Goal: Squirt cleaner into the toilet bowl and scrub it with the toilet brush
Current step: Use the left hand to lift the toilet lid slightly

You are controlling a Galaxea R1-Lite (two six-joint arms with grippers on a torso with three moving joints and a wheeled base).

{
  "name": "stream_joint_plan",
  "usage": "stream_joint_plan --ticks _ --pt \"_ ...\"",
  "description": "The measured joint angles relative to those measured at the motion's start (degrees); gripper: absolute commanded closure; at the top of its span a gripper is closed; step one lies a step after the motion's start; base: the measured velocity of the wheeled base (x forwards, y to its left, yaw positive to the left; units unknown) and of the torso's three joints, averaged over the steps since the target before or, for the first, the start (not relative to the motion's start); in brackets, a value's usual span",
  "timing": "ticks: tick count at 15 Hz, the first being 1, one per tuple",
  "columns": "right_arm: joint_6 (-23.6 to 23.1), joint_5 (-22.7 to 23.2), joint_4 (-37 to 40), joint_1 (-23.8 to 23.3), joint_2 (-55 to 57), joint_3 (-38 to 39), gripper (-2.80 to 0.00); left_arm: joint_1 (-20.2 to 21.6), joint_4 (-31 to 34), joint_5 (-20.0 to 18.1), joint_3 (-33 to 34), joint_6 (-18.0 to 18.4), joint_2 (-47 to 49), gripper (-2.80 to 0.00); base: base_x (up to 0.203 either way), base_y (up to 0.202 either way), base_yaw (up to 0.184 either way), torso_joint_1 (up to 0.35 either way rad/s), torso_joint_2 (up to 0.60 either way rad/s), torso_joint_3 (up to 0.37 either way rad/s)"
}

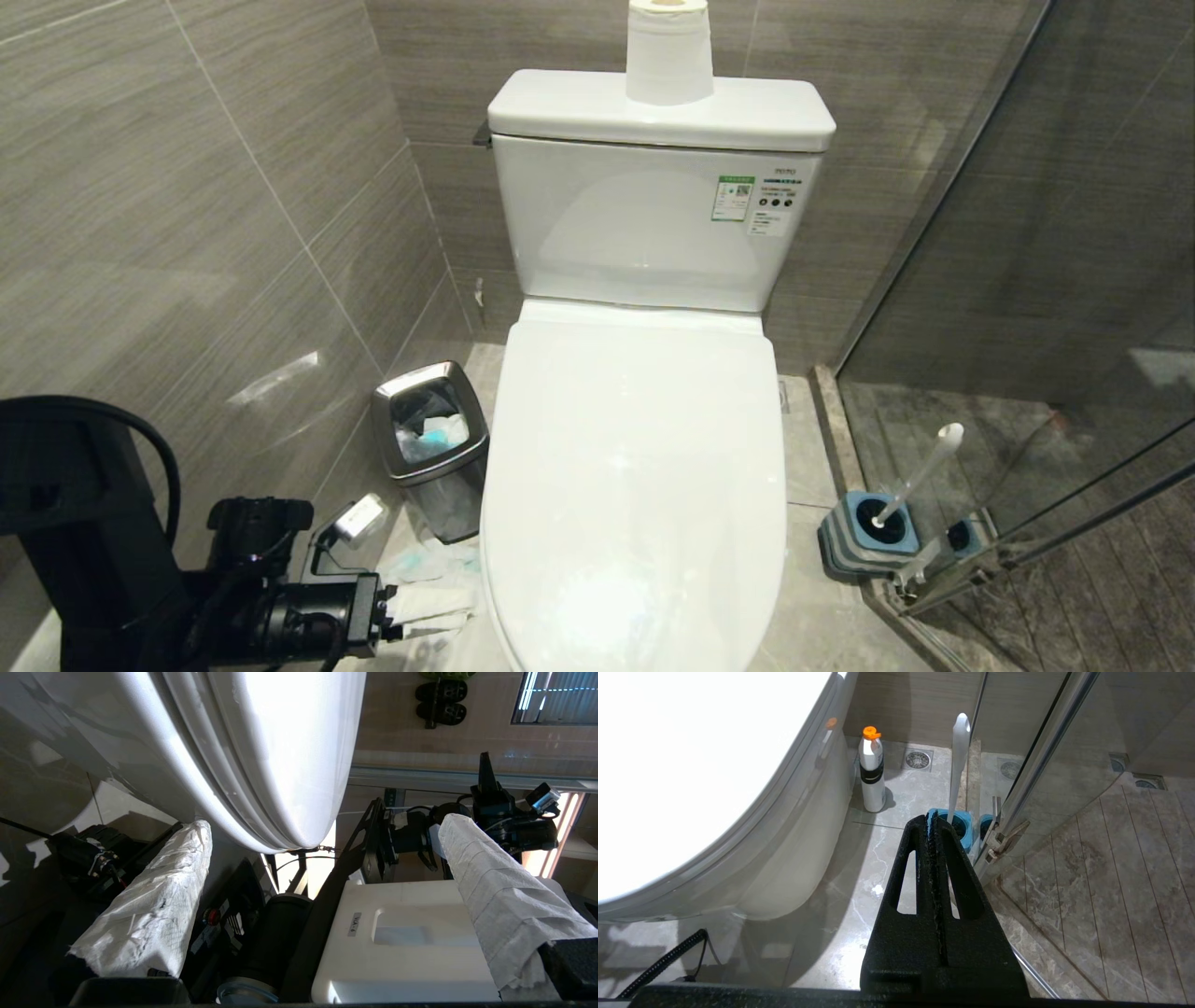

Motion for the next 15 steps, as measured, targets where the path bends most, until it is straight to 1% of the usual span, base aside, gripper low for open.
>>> stream_joint_plan --ticks 8,15 --pt "0.0 0.0 0.0 0.0 0.0 0.0 0.0 -2.3 -0.1 1.6 -4.1 -0.1 1.7 -2.8 0.0 0.0 0.0 0.0 0.0 0.0" --pt "0.0 0.0 0.0 0.0 0.0 0.0 0.0 -4.5 -0.3 3.3 -4.7 -0.2 2.3 -2.8 0.0 0.0 0.0 0.0 0.0 0.0"
